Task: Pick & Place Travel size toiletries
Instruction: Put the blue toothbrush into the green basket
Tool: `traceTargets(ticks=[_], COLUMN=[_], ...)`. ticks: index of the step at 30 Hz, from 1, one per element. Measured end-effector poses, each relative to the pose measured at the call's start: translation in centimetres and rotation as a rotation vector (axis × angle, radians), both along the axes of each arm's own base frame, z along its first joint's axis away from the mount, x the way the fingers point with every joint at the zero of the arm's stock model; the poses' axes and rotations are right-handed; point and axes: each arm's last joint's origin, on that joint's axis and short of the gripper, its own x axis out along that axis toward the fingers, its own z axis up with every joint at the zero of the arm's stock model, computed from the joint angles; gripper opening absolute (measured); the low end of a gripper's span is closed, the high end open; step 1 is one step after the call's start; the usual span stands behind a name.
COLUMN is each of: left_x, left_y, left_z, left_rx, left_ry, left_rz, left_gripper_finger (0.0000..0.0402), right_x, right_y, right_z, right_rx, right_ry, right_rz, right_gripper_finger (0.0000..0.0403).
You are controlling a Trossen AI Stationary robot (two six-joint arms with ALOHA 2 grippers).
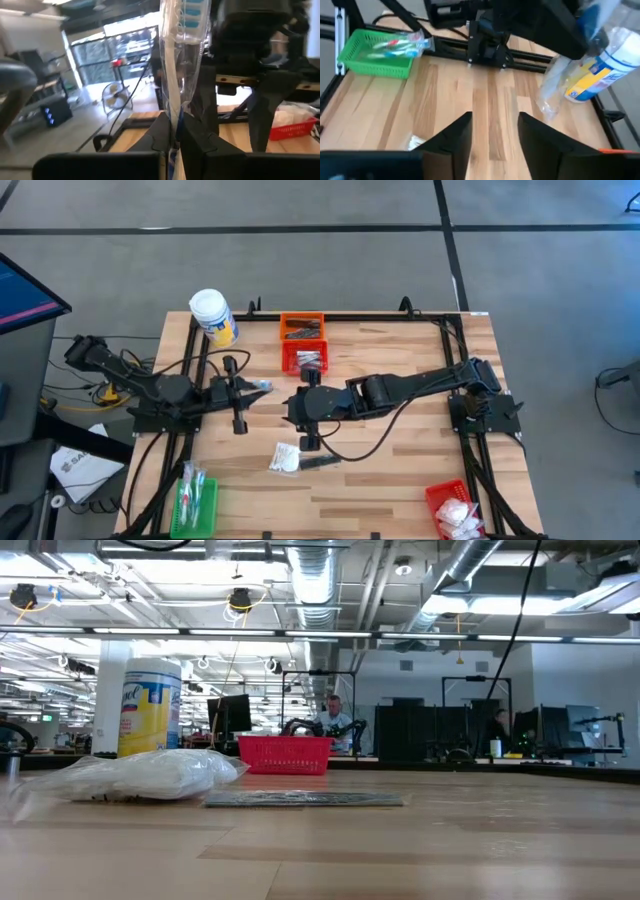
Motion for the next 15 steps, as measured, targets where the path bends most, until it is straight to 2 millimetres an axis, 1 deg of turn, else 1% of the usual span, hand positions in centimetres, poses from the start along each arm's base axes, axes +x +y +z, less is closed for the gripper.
traceTargets(ticks=[3,6,11,15], left_x=[-0.2,-0.5,-0.9,-1.3], left_y=[-0.3,-0.7,-1.2,-1.5], left_z=[-0.2,-0.8,-1.5,-1.9], left_rx=[-0.067,-0.131,-0.286,-0.440], left_ry=[0.004,0.039,0.133,0.202], left_rz=[0.043,0.070,0.093,0.071], left_gripper_finger=[0.0012,0.0012,0.0012,0.0012], right_x=[0.0,0.0,-0.7,-1.6], right_y=[-0.3,-1.0,-2.3,-3.1], right_z=[-0.1,-0.3,-1.3,-2.2], right_rx=[-0.060,-0.085,-0.106,-0.072], right_ry=[0.027,0.053,0.188,0.318], right_rz=[0.027,0.023,-0.007,-0.072], right_gripper_finger=[0.0169,0.0181,0.0193,0.0197])
